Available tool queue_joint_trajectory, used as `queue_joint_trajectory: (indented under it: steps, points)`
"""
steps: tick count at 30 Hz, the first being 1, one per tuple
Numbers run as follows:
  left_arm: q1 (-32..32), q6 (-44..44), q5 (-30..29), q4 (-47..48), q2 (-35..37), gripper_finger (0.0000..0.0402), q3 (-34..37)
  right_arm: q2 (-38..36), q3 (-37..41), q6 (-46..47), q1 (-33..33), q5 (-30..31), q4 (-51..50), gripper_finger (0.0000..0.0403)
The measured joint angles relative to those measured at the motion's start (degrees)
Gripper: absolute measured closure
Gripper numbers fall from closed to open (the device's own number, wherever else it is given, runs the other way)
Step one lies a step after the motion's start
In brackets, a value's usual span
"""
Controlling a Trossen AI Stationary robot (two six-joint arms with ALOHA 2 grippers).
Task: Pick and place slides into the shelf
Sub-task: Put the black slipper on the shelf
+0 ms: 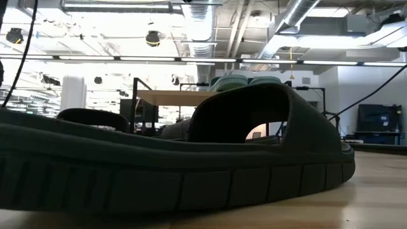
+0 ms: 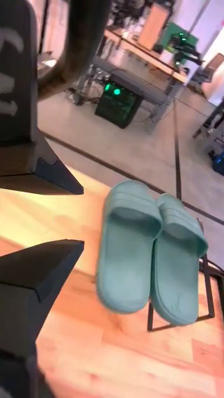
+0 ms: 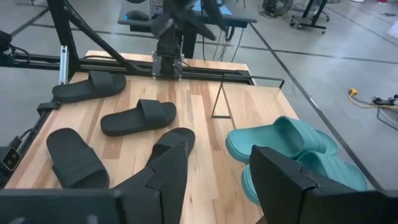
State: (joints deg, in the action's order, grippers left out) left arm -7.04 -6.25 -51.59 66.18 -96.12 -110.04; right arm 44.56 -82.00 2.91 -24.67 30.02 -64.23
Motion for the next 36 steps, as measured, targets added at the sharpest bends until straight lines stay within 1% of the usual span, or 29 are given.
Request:
queue_joint_trajectory:
  steps: [4,9,11,14,16,19,24,27,31,34,36]
  points:
    - [-4.2,-9.4,-0.8,6.9,-0.1,0.0285,0.0,0.0,0.0,-0.4,0.0,-0.1,0.0,0.0242]
    - [-9.0,-19.0,-0.9,15.5,-0.7,0.0285,0.1,0.9,0.0,-0.3,0.0,-0.2,-0.1,0.0242]
    - [-10.9,-22.0,-1.9,17.9,-0.5,0.0285,1.0,1.8,0.0,0.3,0.0,-0.2,-0.1,0.0242]
    - [-13.7,-27.1,-4.4,24.0,-0.5,0.0285,2.8,3.7,0.0,1.5,0.0,-0.2,-0.1,0.0242]
    - [-15.2,-28.6,-6.0,23.8,-0.2,0.0285,4.5,5.3,0.0,1.6,0.0,-0.2,-0.1,0.0242]
    - [-17.7,-28.9,-5.8,23.8,0.4,0.0285,7.5,8.1,0.0,2.1,0.1,-0.1,1.2,0.0242]
    - [-21.9,-31.6,-5.7,23.9,2.8,0.0285,13.1,14.6,0.0,1.6,2.0,-0.1,6.7,0.0242]
    - [-24.4,-36.8,-5.4,23.8,5.4,0.0285,17.9,17.7,0.0,1.8,2.8,-0.2,8.5,0.0242]
    - [-28.2,-44.9,-5.5,24.0,9.8,0.0285,24.6,21.8,0.0,3.1,3.0,-0.6,8.6,0.0242]
    - [-30.8,-51.8,-3.1,23.6,11.8,0.0285,28.4,23.9,0.0,2.7,2.9,-1.8,8.6,0.0242]
    - [-32.3,-54.6,-1.5,22.9,12.3,0.0285,29.7,24.7,0.0,1.4,3.0,-2.6,8.6,0.0242]
